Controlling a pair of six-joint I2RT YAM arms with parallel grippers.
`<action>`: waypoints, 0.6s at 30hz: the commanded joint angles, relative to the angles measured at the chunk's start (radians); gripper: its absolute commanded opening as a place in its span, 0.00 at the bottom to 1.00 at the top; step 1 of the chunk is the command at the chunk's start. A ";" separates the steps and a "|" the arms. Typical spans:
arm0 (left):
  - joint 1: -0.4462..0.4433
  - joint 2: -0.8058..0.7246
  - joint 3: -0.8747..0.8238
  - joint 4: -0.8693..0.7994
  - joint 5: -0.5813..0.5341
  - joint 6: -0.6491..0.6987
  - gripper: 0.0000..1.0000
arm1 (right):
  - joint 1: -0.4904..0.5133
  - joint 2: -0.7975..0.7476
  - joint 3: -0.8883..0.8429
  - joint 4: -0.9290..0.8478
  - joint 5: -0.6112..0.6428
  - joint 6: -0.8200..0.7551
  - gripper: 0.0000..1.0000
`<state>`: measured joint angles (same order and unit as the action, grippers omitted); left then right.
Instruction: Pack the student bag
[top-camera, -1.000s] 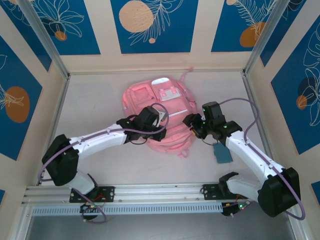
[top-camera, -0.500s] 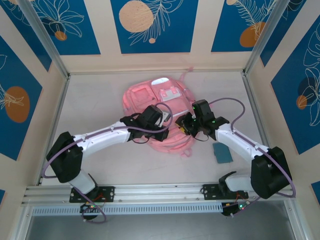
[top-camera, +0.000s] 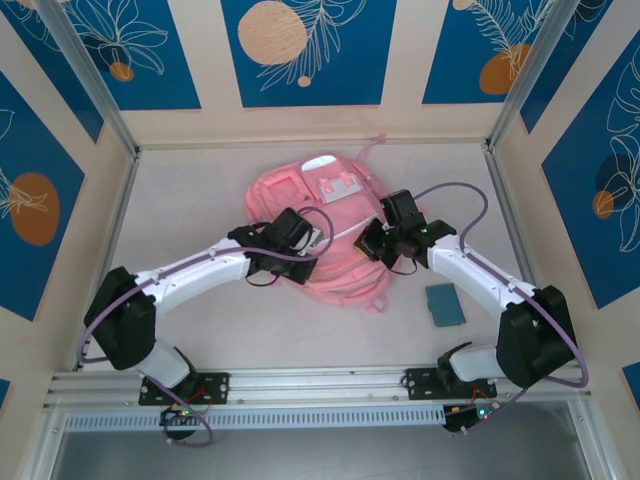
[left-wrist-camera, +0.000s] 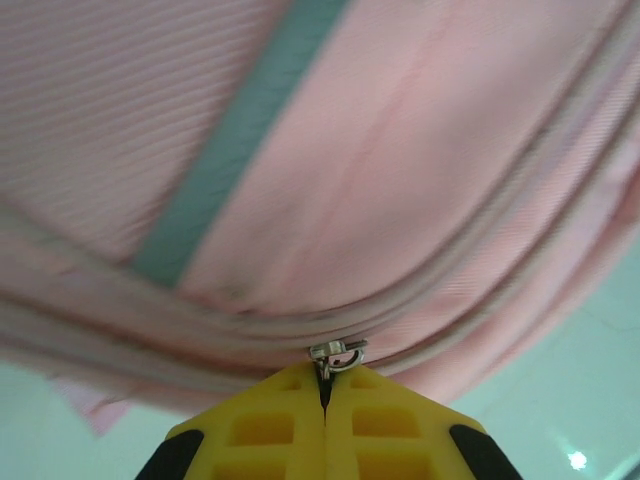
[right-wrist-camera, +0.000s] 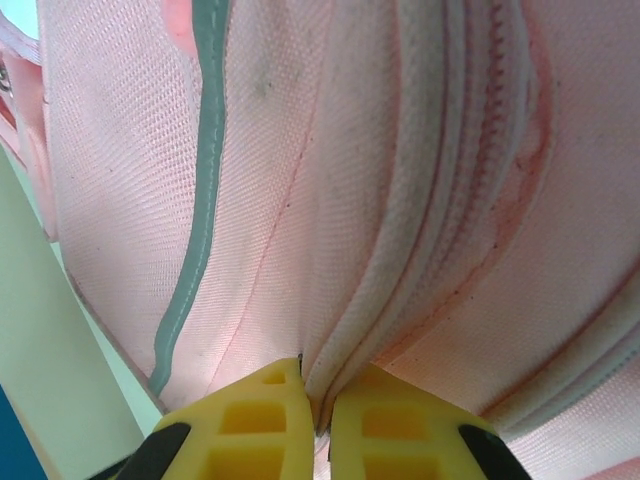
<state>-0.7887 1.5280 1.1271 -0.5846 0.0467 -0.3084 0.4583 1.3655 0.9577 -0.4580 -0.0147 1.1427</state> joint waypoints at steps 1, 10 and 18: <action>0.052 -0.035 -0.035 -0.069 -0.098 0.041 0.00 | 0.006 0.062 0.053 -0.003 0.034 -0.058 0.08; 0.211 -0.070 -0.072 -0.014 -0.194 0.049 0.00 | 0.070 0.304 0.244 0.040 -0.060 -0.163 0.08; 0.266 -0.157 -0.084 -0.107 -0.170 0.007 0.29 | 0.089 0.251 0.311 -0.067 -0.002 -0.299 0.59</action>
<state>-0.5442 1.4139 1.0401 -0.5854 -0.0795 -0.2783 0.5552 1.6825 1.2430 -0.4240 -0.0727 0.9432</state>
